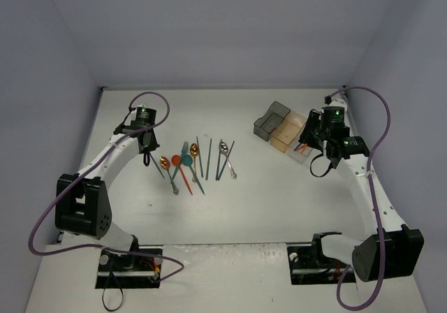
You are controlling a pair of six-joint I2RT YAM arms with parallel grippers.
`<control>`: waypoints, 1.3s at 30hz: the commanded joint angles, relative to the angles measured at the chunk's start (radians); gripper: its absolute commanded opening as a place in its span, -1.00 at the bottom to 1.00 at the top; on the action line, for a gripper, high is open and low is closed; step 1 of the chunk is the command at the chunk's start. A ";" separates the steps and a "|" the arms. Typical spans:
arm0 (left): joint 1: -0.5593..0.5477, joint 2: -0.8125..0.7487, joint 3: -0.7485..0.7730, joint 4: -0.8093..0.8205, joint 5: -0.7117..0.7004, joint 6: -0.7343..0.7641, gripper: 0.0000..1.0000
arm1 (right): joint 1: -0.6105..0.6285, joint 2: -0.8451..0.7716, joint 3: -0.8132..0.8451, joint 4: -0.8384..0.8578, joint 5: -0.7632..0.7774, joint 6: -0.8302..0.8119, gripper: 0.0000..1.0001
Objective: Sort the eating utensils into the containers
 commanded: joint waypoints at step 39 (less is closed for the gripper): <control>-0.259 -0.061 0.503 -0.478 0.196 -0.382 -1.00 | 0.952 0.353 0.360 0.316 0.136 -0.298 0.25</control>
